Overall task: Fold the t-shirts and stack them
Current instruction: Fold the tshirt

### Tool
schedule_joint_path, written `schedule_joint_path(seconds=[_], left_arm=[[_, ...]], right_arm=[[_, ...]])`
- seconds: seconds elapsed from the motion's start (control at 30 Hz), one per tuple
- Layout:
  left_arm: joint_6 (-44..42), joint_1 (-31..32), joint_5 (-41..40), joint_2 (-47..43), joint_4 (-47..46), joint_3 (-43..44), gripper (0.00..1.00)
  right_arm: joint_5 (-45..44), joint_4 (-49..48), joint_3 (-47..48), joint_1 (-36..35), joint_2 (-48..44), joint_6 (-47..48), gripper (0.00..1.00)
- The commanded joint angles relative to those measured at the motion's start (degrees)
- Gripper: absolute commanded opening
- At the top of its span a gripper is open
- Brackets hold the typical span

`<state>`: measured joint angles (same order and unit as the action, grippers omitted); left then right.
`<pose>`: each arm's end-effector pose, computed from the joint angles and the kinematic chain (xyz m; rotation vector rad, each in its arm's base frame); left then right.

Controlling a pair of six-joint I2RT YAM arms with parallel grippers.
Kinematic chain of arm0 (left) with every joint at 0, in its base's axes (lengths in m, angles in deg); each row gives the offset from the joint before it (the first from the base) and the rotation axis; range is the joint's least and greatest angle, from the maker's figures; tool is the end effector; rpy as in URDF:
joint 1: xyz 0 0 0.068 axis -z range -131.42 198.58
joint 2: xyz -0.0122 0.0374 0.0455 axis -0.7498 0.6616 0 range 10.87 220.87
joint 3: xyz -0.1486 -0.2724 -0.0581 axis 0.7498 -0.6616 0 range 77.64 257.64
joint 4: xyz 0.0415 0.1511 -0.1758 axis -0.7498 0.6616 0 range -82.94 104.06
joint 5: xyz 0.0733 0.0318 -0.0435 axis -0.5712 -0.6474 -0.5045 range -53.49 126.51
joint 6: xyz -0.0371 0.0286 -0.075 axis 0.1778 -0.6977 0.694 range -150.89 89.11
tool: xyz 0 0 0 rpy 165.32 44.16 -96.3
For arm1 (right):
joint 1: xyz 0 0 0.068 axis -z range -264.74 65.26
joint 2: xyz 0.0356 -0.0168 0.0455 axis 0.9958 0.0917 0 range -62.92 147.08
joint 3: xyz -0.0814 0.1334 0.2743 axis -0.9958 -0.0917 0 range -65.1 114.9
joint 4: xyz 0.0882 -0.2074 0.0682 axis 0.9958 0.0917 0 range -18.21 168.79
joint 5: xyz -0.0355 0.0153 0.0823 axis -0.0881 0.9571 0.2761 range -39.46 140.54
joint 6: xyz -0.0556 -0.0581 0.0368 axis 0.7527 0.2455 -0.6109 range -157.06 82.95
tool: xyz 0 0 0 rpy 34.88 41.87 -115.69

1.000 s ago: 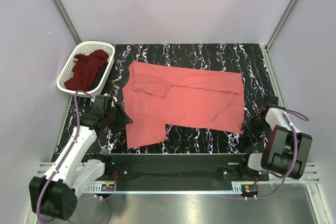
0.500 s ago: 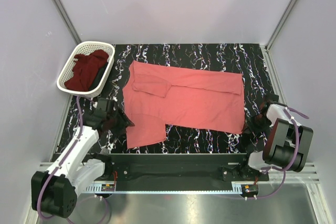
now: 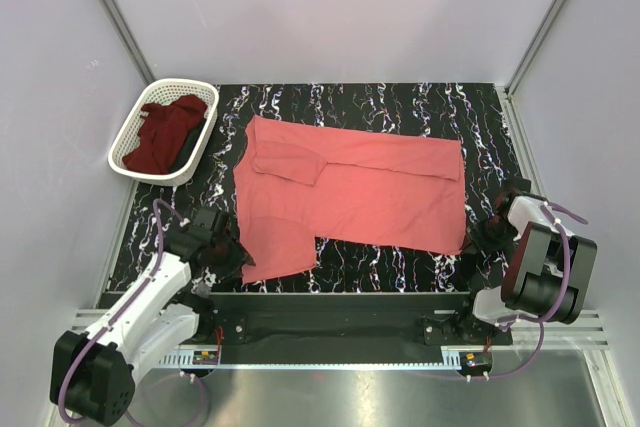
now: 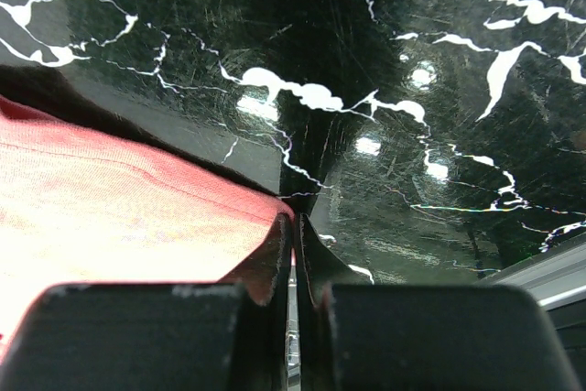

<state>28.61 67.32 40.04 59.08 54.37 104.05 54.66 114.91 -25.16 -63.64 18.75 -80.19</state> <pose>0.0864 -0.0344 0.1759 -0.9842 2.6959 -0.4025 0.1801 -0.0635 0.1669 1.6249 2.5979 0.1347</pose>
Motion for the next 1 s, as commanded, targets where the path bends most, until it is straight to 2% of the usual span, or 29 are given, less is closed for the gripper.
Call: schedule_joint_path(seconds=[0.0, 0.23, 0.53, 0.73, 0.77, 0.87, 0.9, 0.97], left_arm=[[1.84, 0.68, -2.48, 1.36, 0.33, -0.14, 0.48], [3.34, 1.03, -2.65, 1.45, 0.86, -1.01, 0.54], [3.77, 1.56, -1.25, 5.49, -2.74, -2.77, 0.49], [3.34, 1.65, -0.28, 7.25, -5.03, -3.65, 0.31], [2.99, 1.65, -0.63, 7.17, -5.03, -2.87, 0.23], [0.27, 1.65, -2.72, 6.9, -3.46, -0.32, 0.1], [-0.52, 1.74, -3.26, 6.73, -2.67, 2.3, 0.02], [-4.03, 1.65, -5.96, 7.08, -1.17, 5.12, 0.0]], right_arm=[[-2.19, -4.62, -1.36, -0.19, 1.83, 0.16, 0.01], [-2.19, -4.35, -1.27, -0.27, 2.0, 0.42, 0.0], [-1.92, -4.97, -1.36, -0.27, 3.06, 0.24, 0.0], [-2.1, -4.53, -1.1, -0.27, 3.23, 0.59, 0.0], [-2.27, -4.35, -0.92, -0.27, 3.15, 0.77, 0.0], [-3.32, -2.95, -0.31, -0.27, 2.97, 1.38, 0.0], [-3.42, -2.77, 0.13, -0.27, 2.97, 1.73, 0.0], [-3.77, -1.54, 0.83, -0.27, 2.79, 2.44, 0.0]])
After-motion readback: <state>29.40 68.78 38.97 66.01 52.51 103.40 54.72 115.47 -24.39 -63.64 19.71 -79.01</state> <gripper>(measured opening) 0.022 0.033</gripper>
